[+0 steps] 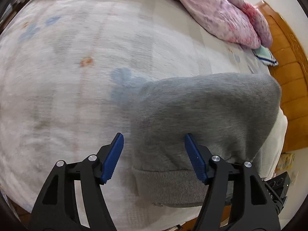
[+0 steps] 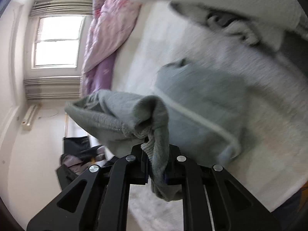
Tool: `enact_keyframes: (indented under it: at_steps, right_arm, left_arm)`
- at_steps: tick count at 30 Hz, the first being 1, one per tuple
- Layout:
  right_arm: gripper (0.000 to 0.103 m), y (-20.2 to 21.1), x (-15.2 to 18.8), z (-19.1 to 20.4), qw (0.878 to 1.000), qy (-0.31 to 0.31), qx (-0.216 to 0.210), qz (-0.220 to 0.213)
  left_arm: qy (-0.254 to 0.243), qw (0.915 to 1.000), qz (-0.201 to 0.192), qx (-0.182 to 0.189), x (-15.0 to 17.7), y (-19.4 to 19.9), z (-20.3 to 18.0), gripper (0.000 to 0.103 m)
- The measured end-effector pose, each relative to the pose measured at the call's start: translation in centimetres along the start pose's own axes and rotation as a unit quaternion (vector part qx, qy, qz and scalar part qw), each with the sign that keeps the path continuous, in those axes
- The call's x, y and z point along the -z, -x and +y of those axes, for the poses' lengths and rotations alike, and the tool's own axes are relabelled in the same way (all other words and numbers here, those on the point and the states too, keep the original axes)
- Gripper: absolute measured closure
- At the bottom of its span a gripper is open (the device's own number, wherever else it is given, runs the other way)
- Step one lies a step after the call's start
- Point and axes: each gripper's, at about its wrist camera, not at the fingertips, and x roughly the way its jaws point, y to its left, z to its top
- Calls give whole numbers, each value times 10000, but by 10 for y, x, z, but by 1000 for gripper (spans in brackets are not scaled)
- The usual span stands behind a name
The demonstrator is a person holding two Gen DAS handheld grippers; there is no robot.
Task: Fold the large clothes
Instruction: 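Grasp the hoodie hem with the right gripper and fold it toward the hood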
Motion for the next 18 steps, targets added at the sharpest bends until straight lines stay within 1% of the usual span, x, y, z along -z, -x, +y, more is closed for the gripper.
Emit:
enact_keyframes:
  at_steps: [2,4,6,7,8,9,10,12,13,14,16,18]
  right_arm:
    - [93,2,-7,-10,9992,137,378,15]
    - [93,-7,-10,-13,9971,243,714,60]
    - [93,-10,-12,-21,9929,489,1081,83]
    - [93,-12,-12,-22,9899,620,1271,97]
    - [92,-16,-13,-23,9867,696,1457,203]
    - [90,-19,-14,-24,9843,731,1588,258]
    - [86,-18,-15,-23,9800,832,1791,240]
    - [84,-19,-15,-17,9725,1105,2017,375]
    - [79,-17,-14,-12,9678,1218,2171,384]
    - [75,-13,-13,-5,9576,1427,2469,411]
    - [72,-4,-10,5,9438,1689,2815,377]
    - [72,10,-4,22,9359,1974,2896,348]
  left_arm:
    - [-119,9999,68,-32,2,-11,-10,27]
    - [-278,9994,202,-60,4,-26,-18,27]
    - [-467,9982,364,-122,4,-42,-30,27]
    - [-578,9974,399,-175,3,-49,-37,27]
    - [-668,9966,407,-243,3,-53,-41,27]
    - [-796,9952,425,-369,3,-59,-48,27]
    - [-857,9944,428,-448,2,-63,-51,27]
    - [-980,9921,461,-627,0,-73,-59,27]
    - [-994,9916,482,-672,-1,-75,-61,27]
    - [-988,9916,496,-676,-2,-74,-61,27]
    - [-1023,9909,530,-690,-2,-74,-64,27]
    - [-1014,9910,560,-673,-3,-72,-63,27]
